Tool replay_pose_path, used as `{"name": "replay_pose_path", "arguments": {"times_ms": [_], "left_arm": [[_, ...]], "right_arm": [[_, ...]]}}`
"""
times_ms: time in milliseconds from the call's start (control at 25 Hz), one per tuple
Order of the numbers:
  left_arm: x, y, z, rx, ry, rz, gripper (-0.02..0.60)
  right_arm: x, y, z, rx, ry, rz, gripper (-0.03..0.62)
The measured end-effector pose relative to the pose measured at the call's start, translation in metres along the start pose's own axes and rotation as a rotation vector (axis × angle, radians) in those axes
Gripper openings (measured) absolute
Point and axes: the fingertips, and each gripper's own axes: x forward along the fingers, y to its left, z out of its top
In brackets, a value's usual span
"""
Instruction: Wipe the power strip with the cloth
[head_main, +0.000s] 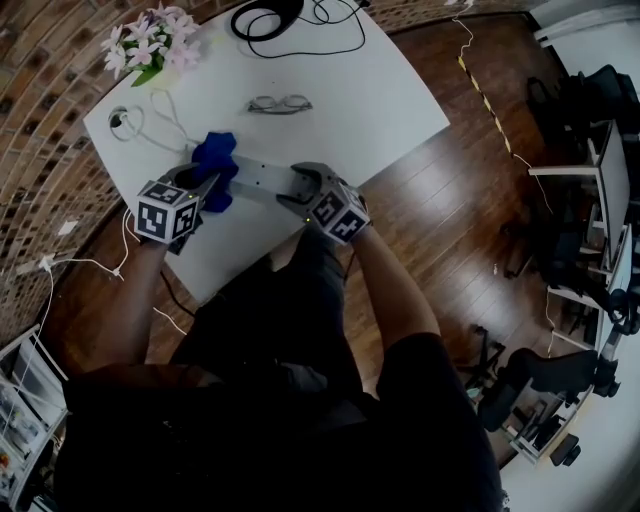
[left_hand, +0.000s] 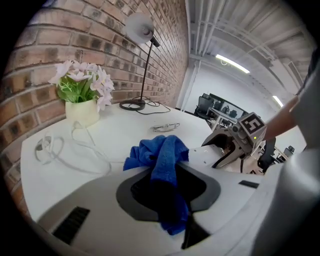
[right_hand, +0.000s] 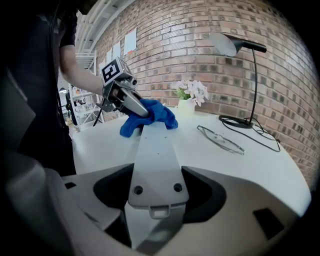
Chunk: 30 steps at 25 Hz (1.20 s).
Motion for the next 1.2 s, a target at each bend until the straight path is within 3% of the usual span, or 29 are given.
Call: {"name": "replay_pose_path", "arguments": {"times_ms": [280,400,680,920,1080,1200], "left_arm": [[-0.024,0.023,-0.010,-0.231,-0.061,0.032,0.091],[-0.039,0.040,-0.018,-0.296,-0.078,0.068,0.090],[-0.052,0.041,-0.036,-0.287,-0.036,0.090,0.086],[-0.058,0.045,-0.037,-0.383,-0.090,0.074,0.096],[-0.056,0.039,-0.028,-0.368,-0.092,0.048,0.100],[-0.052,0.036,-0.021,-0.342,-0.081,0.049,0.101]], "right_arm": [[0.000,0.001,-0.001,0.002,-0.004,0.000,0.291],[0.001,0.000,-0.002,0.004,-0.007,0.004,0.291],[-0.001,-0.002,-0.003,0.002,-0.011,-0.004,0.291],[0.004,-0.003,0.000,0.009,0.006,0.003,0.291],[0.003,-0.002,-0.001,0.035,0.045,0.016,0.290],[0.004,0.000,0.001,-0.003,0.065,0.010,0.287]]}}
